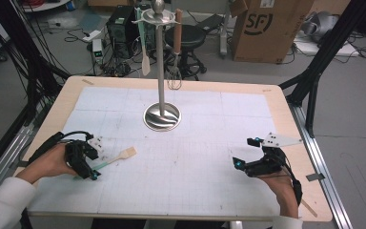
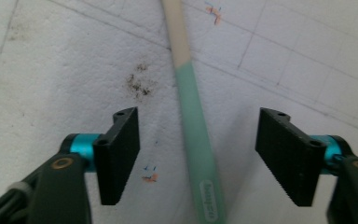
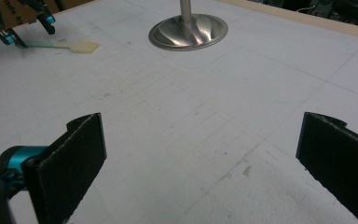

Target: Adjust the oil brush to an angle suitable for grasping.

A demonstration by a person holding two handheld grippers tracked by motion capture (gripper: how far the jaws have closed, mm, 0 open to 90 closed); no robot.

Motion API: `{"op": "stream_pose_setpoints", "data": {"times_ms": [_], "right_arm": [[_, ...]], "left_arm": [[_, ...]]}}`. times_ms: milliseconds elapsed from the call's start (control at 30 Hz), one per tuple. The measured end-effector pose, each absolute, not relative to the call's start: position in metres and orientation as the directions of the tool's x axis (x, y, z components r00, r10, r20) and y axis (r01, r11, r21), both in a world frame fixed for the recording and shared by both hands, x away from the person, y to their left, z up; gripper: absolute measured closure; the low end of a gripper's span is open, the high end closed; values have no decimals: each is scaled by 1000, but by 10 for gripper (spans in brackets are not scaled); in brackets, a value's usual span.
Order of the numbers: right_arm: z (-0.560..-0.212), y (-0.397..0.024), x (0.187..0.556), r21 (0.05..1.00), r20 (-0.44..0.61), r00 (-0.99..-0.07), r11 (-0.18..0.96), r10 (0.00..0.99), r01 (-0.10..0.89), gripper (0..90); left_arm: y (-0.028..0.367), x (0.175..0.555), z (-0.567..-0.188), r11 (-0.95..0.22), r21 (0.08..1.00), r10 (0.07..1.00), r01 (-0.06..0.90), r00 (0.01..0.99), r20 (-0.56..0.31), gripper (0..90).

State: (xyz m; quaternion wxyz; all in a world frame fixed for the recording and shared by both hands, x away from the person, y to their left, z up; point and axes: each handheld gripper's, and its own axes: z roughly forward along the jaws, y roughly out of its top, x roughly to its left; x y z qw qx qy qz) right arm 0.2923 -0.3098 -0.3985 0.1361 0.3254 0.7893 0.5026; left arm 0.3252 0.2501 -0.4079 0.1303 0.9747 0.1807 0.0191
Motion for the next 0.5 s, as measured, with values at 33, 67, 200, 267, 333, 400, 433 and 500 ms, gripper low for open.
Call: {"op": "stream_pose_setpoints", "data": {"times_ms": [33, 67, 200, 267, 333, 400, 433, 500], "right_arm": [[-399, -310, 292, 882, 112, -751, 283, 651, 376, 0], [-398, -310, 292, 883, 111, -751, 283, 651, 376, 0], [-398, -310, 292, 883, 111, -751, 282, 651, 375, 0], [-398, -310, 292, 883, 111, -751, 282, 651, 376, 0], [-398, -309, 292, 882, 111, -750, 283, 652, 376, 0], [-398, -309, 292, 882, 111, -751, 284, 651, 376, 0], [-398, -309, 292, 882, 111, -750, 282, 652, 376, 0], [-398, -310, 292, 883, 112, -751, 282, 651, 376, 0]], "left_arm": [[250, 325, -408, -898, 265, 361, 351, 933, -12, 360], [250, 325, -409, -898, 265, 361, 352, 932, -14, 387], [249, 326, -410, -908, 238, 349, 344, 937, -24, 476], [249, 325, -411, -907, 237, 352, 348, 936, -30, 525], [248, 325, -411, -910, 226, 350, 346, 936, -27, 571], [248, 325, -412, -903, 231, 366, 361, 930, -26, 614], [249, 326, -411, -907, 226, 361, 357, 932, -24, 643], [248, 325, -411, -907, 221, 364, 359, 931, -22, 678]]}}
